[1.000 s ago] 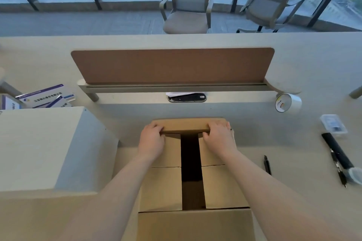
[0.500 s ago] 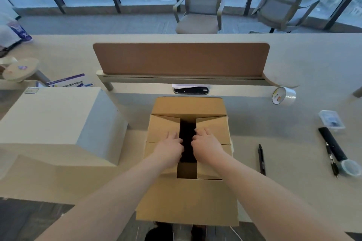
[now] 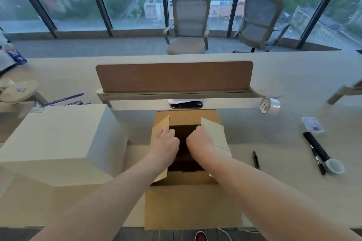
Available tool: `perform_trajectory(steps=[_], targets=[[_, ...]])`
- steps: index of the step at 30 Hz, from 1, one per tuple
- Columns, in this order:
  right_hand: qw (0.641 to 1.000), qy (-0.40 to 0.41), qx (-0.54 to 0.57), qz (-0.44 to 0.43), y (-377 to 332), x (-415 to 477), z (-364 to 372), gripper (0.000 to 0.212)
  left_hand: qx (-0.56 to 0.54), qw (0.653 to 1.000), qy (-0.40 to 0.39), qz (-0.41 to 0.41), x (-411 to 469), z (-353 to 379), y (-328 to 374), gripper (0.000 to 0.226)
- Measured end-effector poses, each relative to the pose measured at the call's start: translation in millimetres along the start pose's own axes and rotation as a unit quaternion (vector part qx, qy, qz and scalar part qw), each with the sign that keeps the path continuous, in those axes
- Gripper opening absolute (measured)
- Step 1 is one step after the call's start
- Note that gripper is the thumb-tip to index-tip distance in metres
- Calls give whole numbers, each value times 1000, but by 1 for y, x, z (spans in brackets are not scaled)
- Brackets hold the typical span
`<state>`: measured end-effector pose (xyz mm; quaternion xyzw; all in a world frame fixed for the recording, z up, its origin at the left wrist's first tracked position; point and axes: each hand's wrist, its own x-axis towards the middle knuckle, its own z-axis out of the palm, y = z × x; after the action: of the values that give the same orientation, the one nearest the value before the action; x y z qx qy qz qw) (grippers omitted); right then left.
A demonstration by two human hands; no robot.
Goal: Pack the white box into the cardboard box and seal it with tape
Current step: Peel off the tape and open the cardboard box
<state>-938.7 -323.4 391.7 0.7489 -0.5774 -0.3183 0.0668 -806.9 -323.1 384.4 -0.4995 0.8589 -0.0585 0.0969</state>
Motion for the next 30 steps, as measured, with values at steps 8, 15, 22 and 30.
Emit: perform_trajectory(steps=[8, 15, 22, 30], targets=[[985, -66, -49, 154, 4, -19, 1, 8, 79, 990, -60, -98, -20, -14, -51, 15], [948, -119, 90, 280, -7, -23, 32, 50, -12, 980, -143, -135, -30, 18, -75, 27], [913, -103, 210, 335, -5, -29, 68, 49, -151, 952, -175, -198, -27, 50, -75, 30], [883, -63, 302, 353, -1, -9, 96, 53, -243, 927, -154, -240, -8, 64, -55, 39]])
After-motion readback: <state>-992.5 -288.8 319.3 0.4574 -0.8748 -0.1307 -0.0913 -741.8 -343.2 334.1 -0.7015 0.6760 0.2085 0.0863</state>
